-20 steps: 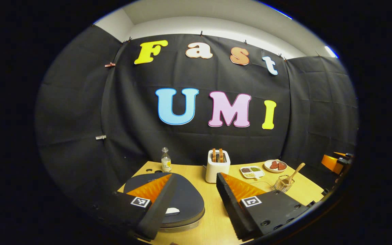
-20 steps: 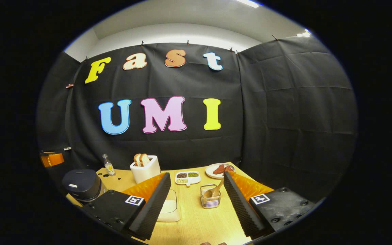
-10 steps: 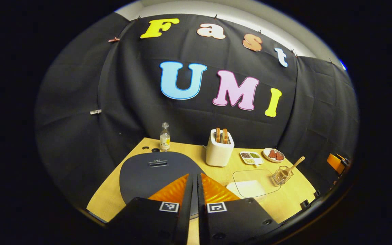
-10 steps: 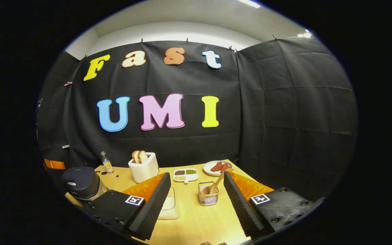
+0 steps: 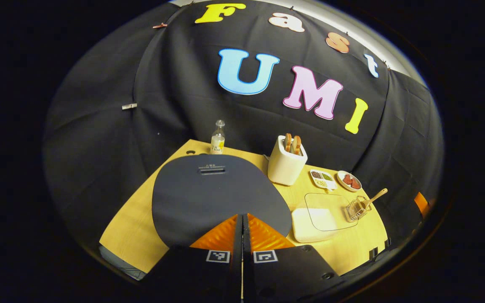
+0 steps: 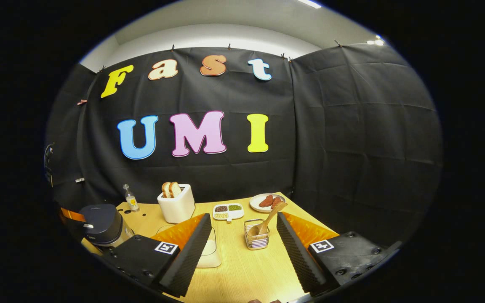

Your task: Close the left gripper, press the button to open the rice cooker; take a wooden spoon from the chopstick holder with the right hand, scoop a spoonful of rice and pour it into the rice cooker, then put the wooden spoon back into the chopstick holder.

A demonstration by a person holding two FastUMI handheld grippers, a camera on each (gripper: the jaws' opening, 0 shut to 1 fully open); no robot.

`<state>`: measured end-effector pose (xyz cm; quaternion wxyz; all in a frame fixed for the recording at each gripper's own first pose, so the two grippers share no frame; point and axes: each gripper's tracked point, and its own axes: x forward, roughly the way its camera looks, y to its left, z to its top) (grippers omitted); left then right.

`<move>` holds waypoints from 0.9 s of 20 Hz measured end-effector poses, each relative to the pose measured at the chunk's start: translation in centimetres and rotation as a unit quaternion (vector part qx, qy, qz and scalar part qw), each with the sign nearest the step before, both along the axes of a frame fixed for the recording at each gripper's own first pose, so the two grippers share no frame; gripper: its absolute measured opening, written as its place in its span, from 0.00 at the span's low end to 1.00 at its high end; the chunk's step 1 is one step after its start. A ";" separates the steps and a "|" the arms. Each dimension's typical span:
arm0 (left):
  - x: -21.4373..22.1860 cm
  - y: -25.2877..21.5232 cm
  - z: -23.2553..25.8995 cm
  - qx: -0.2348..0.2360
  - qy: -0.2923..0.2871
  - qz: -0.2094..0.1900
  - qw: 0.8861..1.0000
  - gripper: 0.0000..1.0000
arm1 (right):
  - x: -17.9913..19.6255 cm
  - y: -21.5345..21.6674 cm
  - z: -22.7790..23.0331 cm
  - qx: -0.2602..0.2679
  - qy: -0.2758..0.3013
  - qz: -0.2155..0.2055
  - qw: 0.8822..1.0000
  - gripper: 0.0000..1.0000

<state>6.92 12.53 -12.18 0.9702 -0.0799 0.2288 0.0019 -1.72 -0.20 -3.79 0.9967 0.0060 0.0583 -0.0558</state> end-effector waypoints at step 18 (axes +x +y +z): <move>-0.2 -0.2 -2.0 0.018 0.011 -0.014 1.000 0.06 | 0.3 -0.1 -2.1 0.010 0.036 0.011 0.999 0.97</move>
